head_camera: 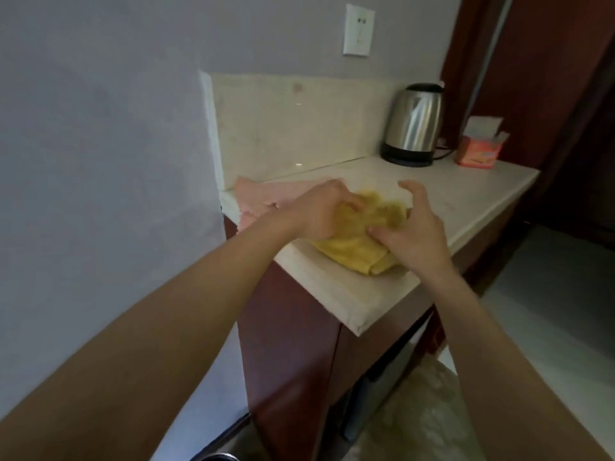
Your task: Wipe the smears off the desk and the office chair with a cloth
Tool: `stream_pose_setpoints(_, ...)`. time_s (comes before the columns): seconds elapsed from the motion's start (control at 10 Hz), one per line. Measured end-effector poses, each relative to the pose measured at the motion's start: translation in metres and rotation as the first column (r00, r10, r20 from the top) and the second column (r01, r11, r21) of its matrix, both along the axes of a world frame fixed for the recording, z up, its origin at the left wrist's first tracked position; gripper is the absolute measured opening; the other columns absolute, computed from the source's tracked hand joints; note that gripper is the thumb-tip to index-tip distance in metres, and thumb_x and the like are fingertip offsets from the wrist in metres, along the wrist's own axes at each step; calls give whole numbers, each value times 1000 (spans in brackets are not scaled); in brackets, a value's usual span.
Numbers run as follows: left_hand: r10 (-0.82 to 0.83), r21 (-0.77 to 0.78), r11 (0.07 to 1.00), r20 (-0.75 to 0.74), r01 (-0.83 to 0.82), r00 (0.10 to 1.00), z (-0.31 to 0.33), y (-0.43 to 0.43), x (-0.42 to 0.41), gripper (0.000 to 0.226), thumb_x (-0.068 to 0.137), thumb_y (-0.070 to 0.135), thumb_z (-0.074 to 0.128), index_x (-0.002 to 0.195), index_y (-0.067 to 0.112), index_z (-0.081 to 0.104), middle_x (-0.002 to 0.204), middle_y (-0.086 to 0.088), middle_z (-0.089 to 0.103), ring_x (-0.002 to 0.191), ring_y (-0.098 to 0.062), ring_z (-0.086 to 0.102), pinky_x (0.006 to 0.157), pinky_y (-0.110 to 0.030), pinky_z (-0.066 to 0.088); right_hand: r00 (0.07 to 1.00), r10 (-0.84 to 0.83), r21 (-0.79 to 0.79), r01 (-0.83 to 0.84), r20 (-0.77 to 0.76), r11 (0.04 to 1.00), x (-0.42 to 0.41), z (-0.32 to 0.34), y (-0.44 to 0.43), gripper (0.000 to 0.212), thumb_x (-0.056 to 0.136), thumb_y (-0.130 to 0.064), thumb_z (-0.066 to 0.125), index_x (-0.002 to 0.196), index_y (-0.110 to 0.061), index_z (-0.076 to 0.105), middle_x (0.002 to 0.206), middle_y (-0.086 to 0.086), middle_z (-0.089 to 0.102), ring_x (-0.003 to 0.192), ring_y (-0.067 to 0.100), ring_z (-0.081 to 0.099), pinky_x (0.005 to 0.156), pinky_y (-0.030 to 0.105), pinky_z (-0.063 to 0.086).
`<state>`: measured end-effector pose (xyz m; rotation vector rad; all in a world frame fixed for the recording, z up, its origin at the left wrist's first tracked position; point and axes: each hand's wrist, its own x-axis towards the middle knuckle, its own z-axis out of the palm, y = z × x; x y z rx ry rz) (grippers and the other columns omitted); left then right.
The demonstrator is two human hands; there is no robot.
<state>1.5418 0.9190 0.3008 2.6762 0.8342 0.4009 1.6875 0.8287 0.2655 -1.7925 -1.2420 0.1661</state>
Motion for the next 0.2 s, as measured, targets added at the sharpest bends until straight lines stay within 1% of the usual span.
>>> stream_pose_setpoints(0.1,147,68,987,-61,-143,987,-23,-4,2,56,89,7,46,137,35,47,156,1,24,140,-28,23,113,-47,19,930,-6,-136,60,367,989,21,-15,4,69,80,-52,63,140,-34,33,131,6,48,119,30,42,87,39,40)
stream_pose_setpoints(0.2,307,70,946,107,-315,946,-37,-23,-3,50,97,16,39,143,36,36,158,9,14,145,-26,6,115,-54,1,871,27,-16,-22,491,1000,27,-12,3,59,88,-53,49,141,-29,39,143,5,41,129,30,30,101,43,31)
